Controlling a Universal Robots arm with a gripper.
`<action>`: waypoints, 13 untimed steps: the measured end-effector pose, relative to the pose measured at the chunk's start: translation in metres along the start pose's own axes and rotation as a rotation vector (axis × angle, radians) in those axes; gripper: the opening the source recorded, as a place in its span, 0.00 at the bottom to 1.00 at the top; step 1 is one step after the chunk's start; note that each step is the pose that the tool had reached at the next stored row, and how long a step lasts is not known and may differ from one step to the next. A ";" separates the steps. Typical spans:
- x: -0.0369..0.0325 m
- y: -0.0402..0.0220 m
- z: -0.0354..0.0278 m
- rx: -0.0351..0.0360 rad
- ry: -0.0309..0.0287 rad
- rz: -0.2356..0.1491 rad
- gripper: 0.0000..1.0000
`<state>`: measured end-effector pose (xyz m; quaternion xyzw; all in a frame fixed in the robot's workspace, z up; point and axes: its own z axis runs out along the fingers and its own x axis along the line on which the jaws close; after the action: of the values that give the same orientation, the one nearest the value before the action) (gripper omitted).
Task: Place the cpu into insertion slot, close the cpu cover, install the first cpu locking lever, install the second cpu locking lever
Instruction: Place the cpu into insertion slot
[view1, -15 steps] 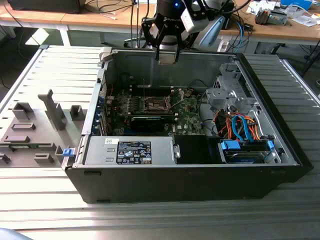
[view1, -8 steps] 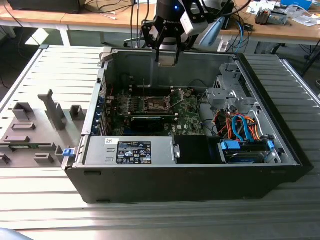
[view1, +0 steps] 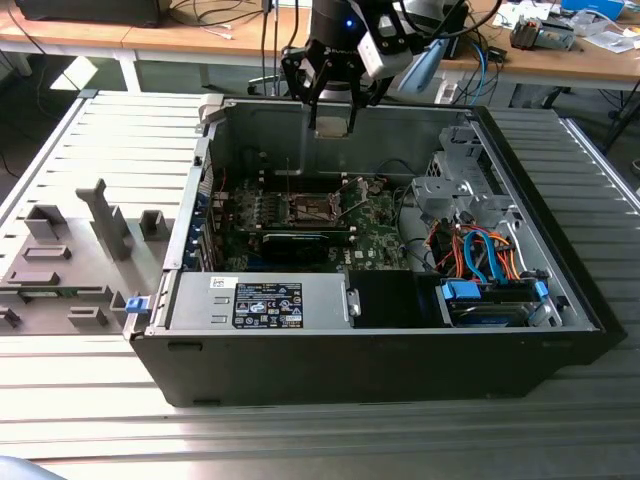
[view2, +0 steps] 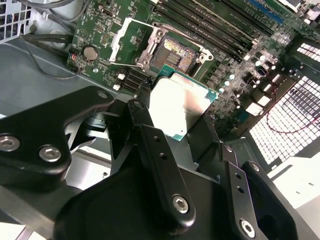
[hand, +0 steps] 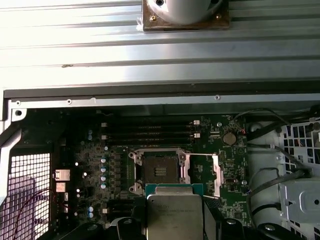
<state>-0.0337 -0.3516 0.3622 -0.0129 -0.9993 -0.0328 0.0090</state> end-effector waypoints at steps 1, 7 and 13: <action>0.0000 0.0000 0.0001 0.0000 0.0000 0.000 0.54; 0.0001 -0.0002 0.0022 0.0000 0.0000 0.000 0.54; 0.0001 -0.0003 0.0041 0.0001 0.0000 0.000 0.54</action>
<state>-0.0339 -0.3516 0.3581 -0.0129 -0.9993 -0.0328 0.0090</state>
